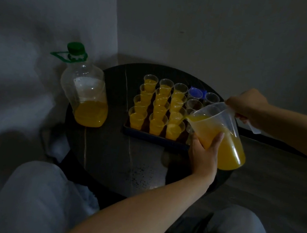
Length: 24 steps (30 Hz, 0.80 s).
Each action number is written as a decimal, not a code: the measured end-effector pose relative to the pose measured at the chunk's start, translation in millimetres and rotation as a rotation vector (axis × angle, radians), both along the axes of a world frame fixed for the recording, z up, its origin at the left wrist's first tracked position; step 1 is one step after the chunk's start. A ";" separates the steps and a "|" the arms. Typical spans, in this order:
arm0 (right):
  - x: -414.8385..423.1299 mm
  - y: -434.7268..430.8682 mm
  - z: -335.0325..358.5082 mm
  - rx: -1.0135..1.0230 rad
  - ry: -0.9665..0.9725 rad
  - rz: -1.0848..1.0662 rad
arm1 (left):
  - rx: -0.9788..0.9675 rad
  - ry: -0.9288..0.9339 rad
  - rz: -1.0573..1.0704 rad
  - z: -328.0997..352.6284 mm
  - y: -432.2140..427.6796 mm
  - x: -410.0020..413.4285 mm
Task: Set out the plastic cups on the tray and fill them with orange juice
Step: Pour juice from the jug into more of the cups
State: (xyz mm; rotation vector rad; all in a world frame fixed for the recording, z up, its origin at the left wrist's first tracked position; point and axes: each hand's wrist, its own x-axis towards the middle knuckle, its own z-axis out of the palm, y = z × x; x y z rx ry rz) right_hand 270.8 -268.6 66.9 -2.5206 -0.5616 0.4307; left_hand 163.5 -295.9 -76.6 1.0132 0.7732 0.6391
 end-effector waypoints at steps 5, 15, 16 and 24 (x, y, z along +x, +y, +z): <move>2.4 -1.4 -2.5 0.052 0.003 0.005 | 0.021 -0.007 -0.004 0.5 3.4 -0.3; 7.0 -4.2 9.0 0.167 -0.042 -0.040 | 0.169 -0.006 0.048 10.2 16.8 2.2; 8.2 -3.8 11.0 0.181 -0.039 -0.050 | 0.178 -0.002 0.053 13.9 18.4 2.6; 41.0 11.7 35.0 0.284 -0.057 -0.092 | 0.258 -0.002 0.057 41.5 40.2 31.1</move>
